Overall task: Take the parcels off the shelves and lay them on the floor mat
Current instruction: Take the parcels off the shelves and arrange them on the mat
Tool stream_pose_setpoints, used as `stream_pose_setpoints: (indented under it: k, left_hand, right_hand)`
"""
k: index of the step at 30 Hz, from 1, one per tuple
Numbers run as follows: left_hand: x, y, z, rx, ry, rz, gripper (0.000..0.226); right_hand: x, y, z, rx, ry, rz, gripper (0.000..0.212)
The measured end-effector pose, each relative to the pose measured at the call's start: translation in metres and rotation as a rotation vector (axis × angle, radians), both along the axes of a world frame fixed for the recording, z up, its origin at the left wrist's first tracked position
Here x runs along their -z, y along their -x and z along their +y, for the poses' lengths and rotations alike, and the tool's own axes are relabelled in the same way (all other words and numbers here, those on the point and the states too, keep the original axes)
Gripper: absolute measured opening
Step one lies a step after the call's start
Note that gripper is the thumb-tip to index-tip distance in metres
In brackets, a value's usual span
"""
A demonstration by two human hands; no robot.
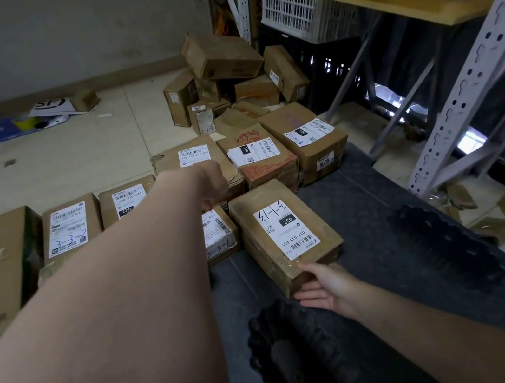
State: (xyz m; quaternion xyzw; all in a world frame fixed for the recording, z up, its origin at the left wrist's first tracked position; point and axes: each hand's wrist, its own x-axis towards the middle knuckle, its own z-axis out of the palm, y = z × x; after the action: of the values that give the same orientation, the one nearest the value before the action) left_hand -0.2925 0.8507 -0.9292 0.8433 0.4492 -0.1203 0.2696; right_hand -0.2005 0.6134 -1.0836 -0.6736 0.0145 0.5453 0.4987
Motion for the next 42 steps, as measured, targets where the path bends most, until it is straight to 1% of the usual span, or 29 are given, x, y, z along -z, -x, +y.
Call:
stream_pose_setpoints:
  k: [3,7,10,15,18,21,24,27,30,33,36,39,42]
  left_hand:
    - [0.0,-0.001,-0.001,0.004,-0.003,0.008,0.023]
    - [-0.001,0.0,-0.002,0.008,-0.004,0.01,0.022]
    - [-0.004,0.0,-0.004,0.004,0.001,0.006,0.021]
    - [-0.013,-0.016,-0.02,0.03,-0.012,-0.058,0.015]
    - [-0.023,-0.041,-0.041,0.127,-0.031,-0.072,0.022]
    - [-0.04,-0.076,-0.07,0.252,-0.115,-0.136,0.028]
    - [-0.064,-0.114,-0.107,0.337,-0.134,-0.314,0.028]
    - [-0.098,-0.151,-0.153,0.456,-0.13,-0.505,0.028]
    - [-0.14,-0.18,-0.207,0.538,-0.05,-0.761,0.03]
    - [-0.185,-0.197,-0.266,0.62,0.002,-1.001,0.028]
    - [-0.222,-0.206,-0.324,0.666,0.071,-1.178,0.027]
    - [-0.25,-0.205,-0.379,0.672,0.244,-1.323,0.028]
    - [-0.259,-0.19,-0.422,0.691,0.404,-1.482,0.022]
  right_hand:
    - [0.0,0.001,0.001,-0.04,-0.011,-0.02,0.061]
    - [-0.002,0.003,0.001,-0.094,0.017,-0.066,0.054]
    - [-0.006,0.003,-0.002,-0.111,0.046,-0.084,0.053]
    - [-0.034,-0.018,-0.011,-0.19,0.13,-0.179,0.052]
    - [-0.066,-0.046,-0.017,-0.135,0.139,-0.27,0.045]
    - [-0.108,-0.081,-0.029,0.022,0.091,-0.384,0.033]
    - [-0.154,-0.116,-0.049,0.224,0.021,-0.554,0.022]
    - [-0.21,-0.148,-0.084,0.42,-0.079,-0.739,0.023]
    - [-0.271,-0.172,-0.129,0.53,-0.082,-1.07,0.03]
    - [-0.326,-0.185,-0.179,0.631,-0.086,-1.333,0.03]
    - [-0.375,-0.187,-0.229,0.737,-0.036,-1.552,0.027]
    - [-0.416,-0.186,-0.277,0.87,0.009,-1.665,0.022]
    - [-0.444,-0.187,-0.334,0.937,0.141,-1.819,0.014]
